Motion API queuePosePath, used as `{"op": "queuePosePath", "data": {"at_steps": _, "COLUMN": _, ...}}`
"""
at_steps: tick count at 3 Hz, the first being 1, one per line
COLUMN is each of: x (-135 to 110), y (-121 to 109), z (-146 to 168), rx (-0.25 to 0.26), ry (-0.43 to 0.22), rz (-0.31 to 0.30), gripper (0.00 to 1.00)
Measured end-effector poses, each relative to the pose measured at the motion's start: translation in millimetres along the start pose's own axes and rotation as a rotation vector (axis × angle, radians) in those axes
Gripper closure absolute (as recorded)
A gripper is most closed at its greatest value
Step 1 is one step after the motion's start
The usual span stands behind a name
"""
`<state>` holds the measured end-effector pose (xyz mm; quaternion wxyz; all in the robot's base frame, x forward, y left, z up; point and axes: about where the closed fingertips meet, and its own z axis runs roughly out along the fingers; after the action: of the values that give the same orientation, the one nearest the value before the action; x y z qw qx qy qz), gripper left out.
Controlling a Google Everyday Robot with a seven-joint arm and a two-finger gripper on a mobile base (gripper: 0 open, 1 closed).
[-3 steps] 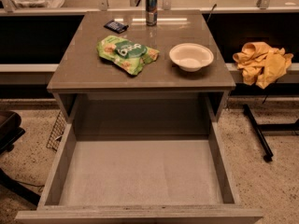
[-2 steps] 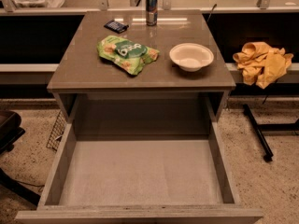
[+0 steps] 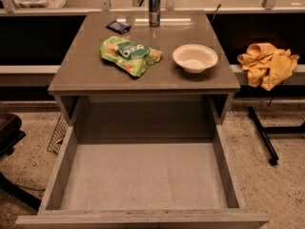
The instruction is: Close top drawer
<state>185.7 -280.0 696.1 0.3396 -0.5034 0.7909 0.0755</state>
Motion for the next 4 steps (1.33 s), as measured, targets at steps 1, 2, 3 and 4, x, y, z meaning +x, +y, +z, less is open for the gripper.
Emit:
{"op": "queuePosePath", "data": {"at_steps": 1, "x": -11.7, "y": 5.4, "z": 29.5, "rx": -0.030, "ry": -0.076, "rz": -0.021, "gripper": 1.00}}
{"op": "queuePosePath", "data": {"at_steps": 2, "x": -27.9, "y": 2.1, "z": 53.3, "rx": -0.055, "ry": -0.138, "rz": -0.052, "gripper": 1.00}}
{"op": "queuePosePath", "data": {"at_steps": 3, "x": -46.9, "y": -3.7, "z": 77.8, "rx": -0.083, "ry": -0.200, "rz": -0.085, "gripper": 1.00}}
{"op": "queuePosePath", "data": {"at_steps": 4, "x": -60.6, "y": -10.9, "z": 104.8, "rx": -0.111, "ry": -0.251, "rz": -0.099, "gripper": 1.00}}
